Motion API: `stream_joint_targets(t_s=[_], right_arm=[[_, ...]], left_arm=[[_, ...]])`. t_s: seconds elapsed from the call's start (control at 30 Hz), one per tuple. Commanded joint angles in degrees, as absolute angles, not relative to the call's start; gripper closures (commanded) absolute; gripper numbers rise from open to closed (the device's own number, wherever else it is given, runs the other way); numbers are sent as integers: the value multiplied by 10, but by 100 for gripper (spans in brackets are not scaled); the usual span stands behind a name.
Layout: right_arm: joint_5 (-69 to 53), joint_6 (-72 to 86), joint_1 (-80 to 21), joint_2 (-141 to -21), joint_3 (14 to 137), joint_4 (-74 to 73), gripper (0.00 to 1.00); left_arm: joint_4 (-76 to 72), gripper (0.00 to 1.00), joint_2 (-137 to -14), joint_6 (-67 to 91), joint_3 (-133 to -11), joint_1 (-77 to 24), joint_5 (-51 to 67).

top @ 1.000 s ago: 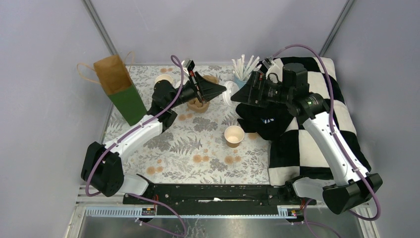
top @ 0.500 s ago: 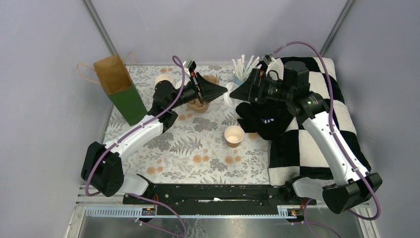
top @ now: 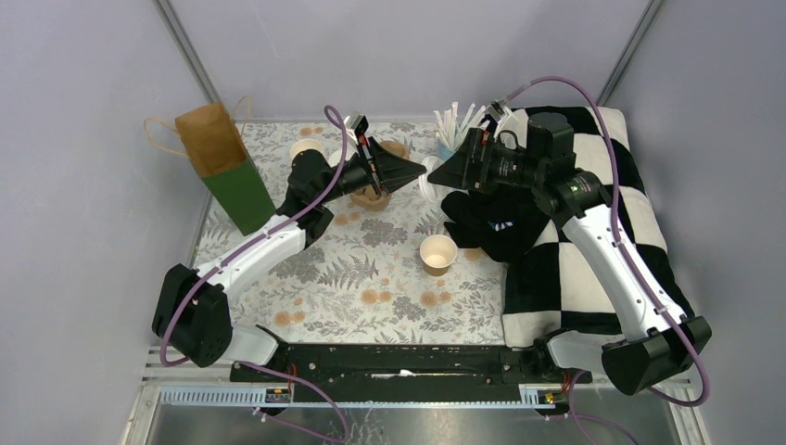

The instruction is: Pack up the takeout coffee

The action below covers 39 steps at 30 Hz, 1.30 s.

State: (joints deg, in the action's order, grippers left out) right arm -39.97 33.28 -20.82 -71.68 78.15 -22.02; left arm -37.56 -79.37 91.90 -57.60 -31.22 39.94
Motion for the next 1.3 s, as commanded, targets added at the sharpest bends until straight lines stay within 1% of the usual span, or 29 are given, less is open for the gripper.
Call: stream_joint_targets(t_s=[0.0,0.5,0.73,0.93,1.17,1.27], right_arm=[[-400,316,-207,-720,798,-215,0],[-394,312,-213,-730,809,-226,3],[-384,309,-216,-731,808,-231,1],[-370,306,-219,-733,815,-240,5],[-348,285,-229,-739,830,-267,7],[-344,284,-232,-741,829,-269,10]], left_arm=[[-396,100,-796,912,-576,-315,406],[-388,100,-800,913,-579,-318,397],[-389,100,-803,915,-582,-319,397],[-379,100,-802,914,-579,-320,393],[-367,100,-799,912,-577,-321,389],[-363,100,-798,911,-577,-321,389]])
